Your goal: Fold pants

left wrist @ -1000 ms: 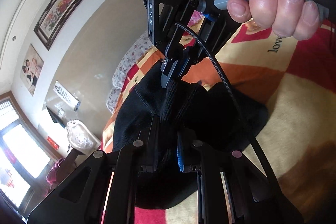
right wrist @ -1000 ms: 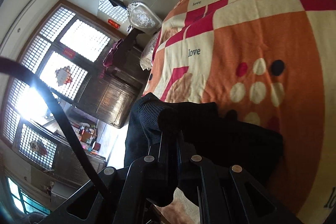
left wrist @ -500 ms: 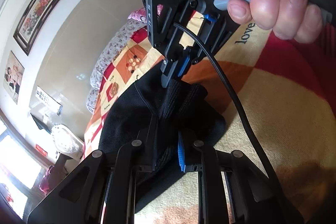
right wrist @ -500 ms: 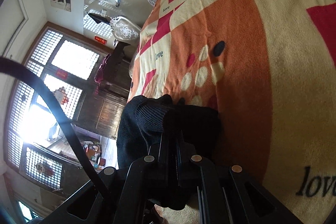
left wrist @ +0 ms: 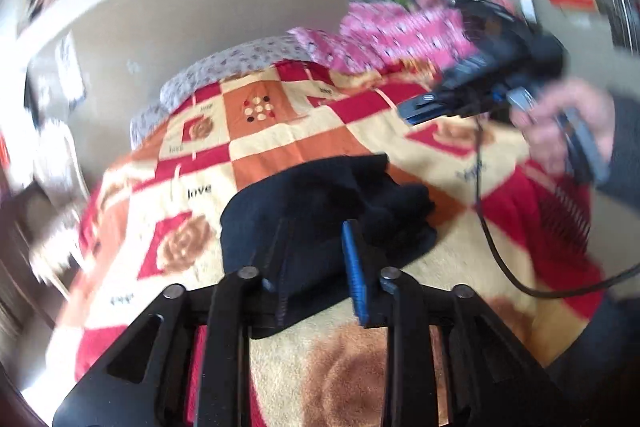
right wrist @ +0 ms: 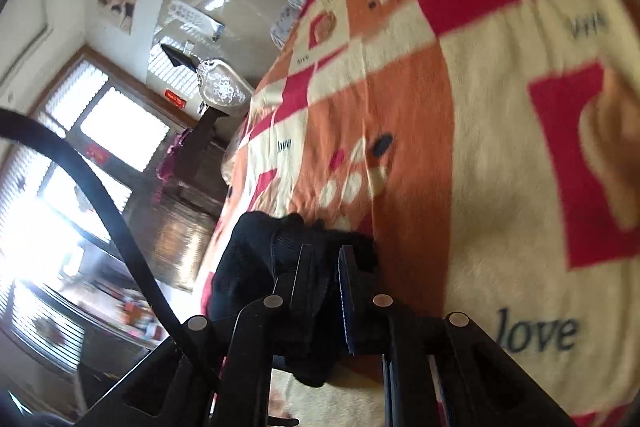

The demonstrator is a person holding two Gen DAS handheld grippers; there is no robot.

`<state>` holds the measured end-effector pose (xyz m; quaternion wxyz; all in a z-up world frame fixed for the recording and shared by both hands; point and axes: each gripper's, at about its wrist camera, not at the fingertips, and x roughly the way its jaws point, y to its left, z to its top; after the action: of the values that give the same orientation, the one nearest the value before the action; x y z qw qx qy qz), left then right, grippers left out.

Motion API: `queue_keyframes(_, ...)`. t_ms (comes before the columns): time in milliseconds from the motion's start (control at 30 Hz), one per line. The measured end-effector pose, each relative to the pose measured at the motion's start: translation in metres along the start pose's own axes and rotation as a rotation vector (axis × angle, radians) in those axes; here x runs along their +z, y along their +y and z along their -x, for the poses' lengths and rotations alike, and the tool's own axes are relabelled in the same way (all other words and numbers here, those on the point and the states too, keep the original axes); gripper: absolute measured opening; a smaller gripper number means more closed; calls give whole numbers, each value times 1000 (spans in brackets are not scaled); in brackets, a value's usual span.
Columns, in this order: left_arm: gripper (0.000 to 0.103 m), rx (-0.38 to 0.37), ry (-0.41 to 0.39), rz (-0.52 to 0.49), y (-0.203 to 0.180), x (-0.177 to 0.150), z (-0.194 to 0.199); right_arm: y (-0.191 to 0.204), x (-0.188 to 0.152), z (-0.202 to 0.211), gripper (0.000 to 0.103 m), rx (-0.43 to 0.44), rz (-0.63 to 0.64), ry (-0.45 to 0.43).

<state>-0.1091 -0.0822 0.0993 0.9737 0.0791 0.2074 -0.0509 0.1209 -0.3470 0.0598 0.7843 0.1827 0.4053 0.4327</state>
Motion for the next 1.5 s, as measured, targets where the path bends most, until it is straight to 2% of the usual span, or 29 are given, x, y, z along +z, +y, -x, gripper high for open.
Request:
queue_keyframes(33, 35, -55, 19, 80, 13, 0, -4, 22, -1, 10, 18, -26, 137, -45)
queue_keyframes(67, 35, -100, 59, 163, 29, 0, -13, 55, -8, 18, 23, -47, 340, -89)
queue_keyframes(133, 34, -166, 132, 336, 55, -4, -34, 96, -28, 18, 48, -43, 578, -101)
queue_keyframes(200, 34, -181, 179, 475, 65, -20, -47, 125, -49, 2, 48, -9, 721, -34)
queue_keyframes(300, 34, -204, 282, 561, 68, -36, -73, 137, -72, -29, 48, -53, 790, 54)
queue_keyframes(333, 34, -197, 271, 542, 63, -39, -72, 130, -77, -40, 48, -75, 783, 84)
queue_keyframes(400, 34, -159, 263, 467, 49, -40, -68, 104, -82, -71, 48, -200, 740, 195)
queue_keyframes(433, 34, -139, 249, 442, 43, -40, -67, 89, -83, -83, 49, -227, 722, 219)
queue_keyframes(467, 35, -130, 233, 428, 42, -43, -66, 79, -84, -77, 49, -192, 717, 166)
queue_keyframes(533, 34, -126, 215, 421, 44, -51, -59, 71, -83, -72, 49, -171, 685, 159)
queue_keyframes(600, 34, -131, 195, 415, 49, -42, -54, 75, -82, -70, 49, -173, 675, 165)
queue_keyframes(667, 35, -132, 103, 382, 57, -26, -44, 85, -76, -68, 49, -160, 659, 182)
queue_keyframes(733, 35, -133, 85, 385, 68, -6, -53, 99, -62, -58, 49, -119, 634, 138)
queue_keyframes(767, 35, -156, 113, 408, 75, 4, -67, 104, -52, -50, 49, -108, 633, 78)
queue_keyframes(833, 35, -237, 209, 449, 84, 14, -106, 111, -34, -55, 49, -133, 625, 38)
queue_keyframes(933, 35, -233, 420, 454, 84, 7, -168, 104, -20, -88, 49, -173, 606, 123)
queue_keyframes(1000, 36, -224, 431, 438, 85, 9, -174, 81, -28, -122, 51, -289, 625, 253)
queue_keyframes(1033, 36, -225, 449, 452, 86, 10, -175, 71, -30, -119, 53, -252, 598, 201)
queue_keyframes(1133, 36, -224, 448, 433, 87, 13, -170, 56, -25, -113, 53, -188, 508, 190)
queue_keyframes(1200, 36, -262, 414, 471, 96, 15, -156, 61, -25, -109, 53, -186, 501, 188)
queue_keyframes(1267, 39, -310, 359, 561, 116, 11, -136, 63, -18, -93, 53, -166, 453, 157)
queue_keyframes(1300, 50, -323, 331, 600, 125, 7, -127, 60, -14, -83, 53, -143, 404, 120)
queue_keyframes(1333, 65, -322, 305, 643, 138, -1, -118, 55, -11, -69, 57, -110, 341, 77)
queue_keyframes(1367, 70, -307, 291, 676, 146, -7, -113, 48, -8, -57, 61, -83, 268, 39)
queue_keyframes(1400, 71, -295, 287, 721, 157, -18, -110, 40, -11, -44, 67, -67, 188, 17)
queue_keyframes(1433, 71, -294, 311, 771, 164, -27, -113, 32, -14, -37, 67, -45, 116, 15)
queue_keyframes(1500, 71, -340, 379, 880, 173, -46, -124, 16, -26, -30, 67, 26, -24, 43)
